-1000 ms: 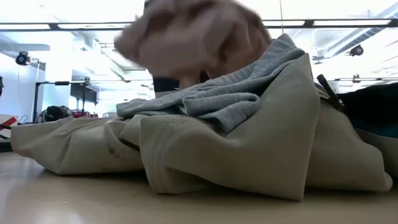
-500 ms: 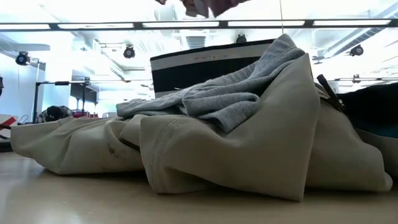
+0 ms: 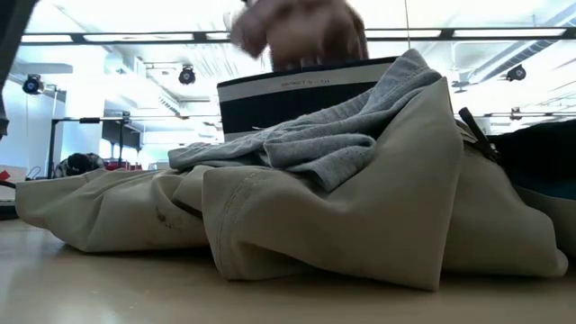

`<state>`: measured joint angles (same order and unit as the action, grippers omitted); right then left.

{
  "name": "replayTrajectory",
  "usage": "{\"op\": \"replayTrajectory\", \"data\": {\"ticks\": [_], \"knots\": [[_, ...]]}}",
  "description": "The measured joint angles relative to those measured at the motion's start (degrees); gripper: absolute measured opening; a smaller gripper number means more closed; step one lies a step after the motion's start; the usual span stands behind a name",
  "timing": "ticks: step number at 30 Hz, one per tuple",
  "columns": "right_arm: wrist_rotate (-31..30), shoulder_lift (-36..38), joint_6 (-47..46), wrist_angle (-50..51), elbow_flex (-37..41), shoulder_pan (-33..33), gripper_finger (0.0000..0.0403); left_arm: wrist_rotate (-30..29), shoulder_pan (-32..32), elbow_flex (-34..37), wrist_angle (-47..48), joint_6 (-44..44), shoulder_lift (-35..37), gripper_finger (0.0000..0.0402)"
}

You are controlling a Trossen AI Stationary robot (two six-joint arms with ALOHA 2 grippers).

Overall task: Sort clothes
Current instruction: Put the light pink shirt into the blue laundry bin, then put the black underwear into the blue laundry bin

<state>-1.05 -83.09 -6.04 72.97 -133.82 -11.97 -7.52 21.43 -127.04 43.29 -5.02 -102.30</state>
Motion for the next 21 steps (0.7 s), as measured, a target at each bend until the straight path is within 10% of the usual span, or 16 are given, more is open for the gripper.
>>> {"op": "replayTrajectory", "data": {"ticks": [10, 21], "knots": [[-0.4, 0.0, -0.4, 0.0, 0.0, 0.0, 0.0213, 8.9, 4.0, 0.2, 2.4, 1.7, -11.2, 0.0018], [-0.6, 0.1, -0.4, 0.5, 0.0, 0.0, 0.0205, 10.6, 3.3, 0.2, 14.2, 5.3, -10.8, 0.0152]]}}
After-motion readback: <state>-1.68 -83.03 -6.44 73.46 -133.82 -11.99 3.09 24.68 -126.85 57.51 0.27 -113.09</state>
